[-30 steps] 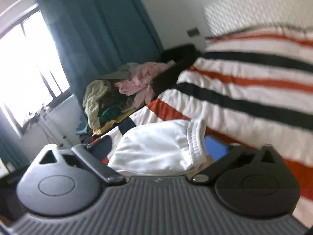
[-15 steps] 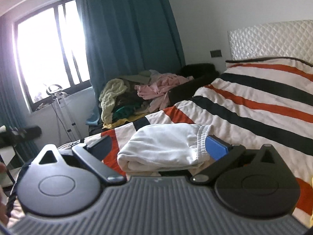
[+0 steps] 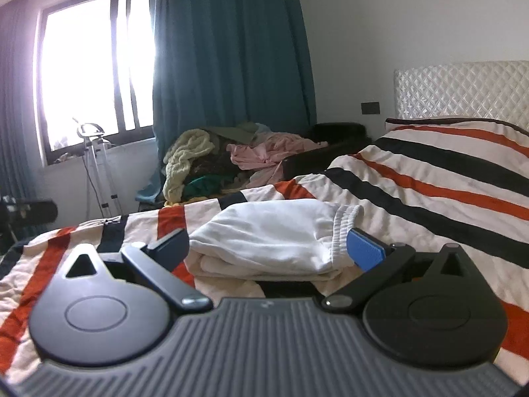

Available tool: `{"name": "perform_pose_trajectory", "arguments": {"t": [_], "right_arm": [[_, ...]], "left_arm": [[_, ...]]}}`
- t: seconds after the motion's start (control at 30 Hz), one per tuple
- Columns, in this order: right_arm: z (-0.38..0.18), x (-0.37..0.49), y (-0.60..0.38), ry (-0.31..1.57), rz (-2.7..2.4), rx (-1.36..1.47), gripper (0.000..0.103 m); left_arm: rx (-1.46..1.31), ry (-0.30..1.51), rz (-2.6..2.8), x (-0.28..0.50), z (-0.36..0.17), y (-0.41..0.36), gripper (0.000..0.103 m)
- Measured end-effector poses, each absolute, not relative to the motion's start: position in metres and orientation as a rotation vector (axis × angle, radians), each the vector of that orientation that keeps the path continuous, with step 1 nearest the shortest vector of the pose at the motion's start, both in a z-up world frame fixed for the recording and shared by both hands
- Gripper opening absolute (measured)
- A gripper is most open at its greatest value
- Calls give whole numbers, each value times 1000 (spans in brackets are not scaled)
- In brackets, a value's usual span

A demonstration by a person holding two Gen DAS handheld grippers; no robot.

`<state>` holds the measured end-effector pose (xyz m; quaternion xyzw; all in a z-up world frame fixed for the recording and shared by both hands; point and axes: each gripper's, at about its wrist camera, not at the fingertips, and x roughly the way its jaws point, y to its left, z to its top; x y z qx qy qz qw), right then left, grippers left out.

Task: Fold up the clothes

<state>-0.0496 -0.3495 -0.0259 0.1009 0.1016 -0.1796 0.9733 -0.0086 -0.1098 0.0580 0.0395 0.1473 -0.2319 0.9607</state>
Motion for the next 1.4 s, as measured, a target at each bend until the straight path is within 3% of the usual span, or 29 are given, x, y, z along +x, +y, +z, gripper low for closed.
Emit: {"name": "perform_pose_trajectory", "arguments": {"t": [0.3, 1.4], "right_arm": [[-40, -42, -336, 213, -368, 205, 103], [-47, -39, -335, 264, -391, 226, 103]], "left_arm": [[85, 343, -430, -3, 26, -100, 103], [89, 381, -425, -7, 10, -106, 103]]}}
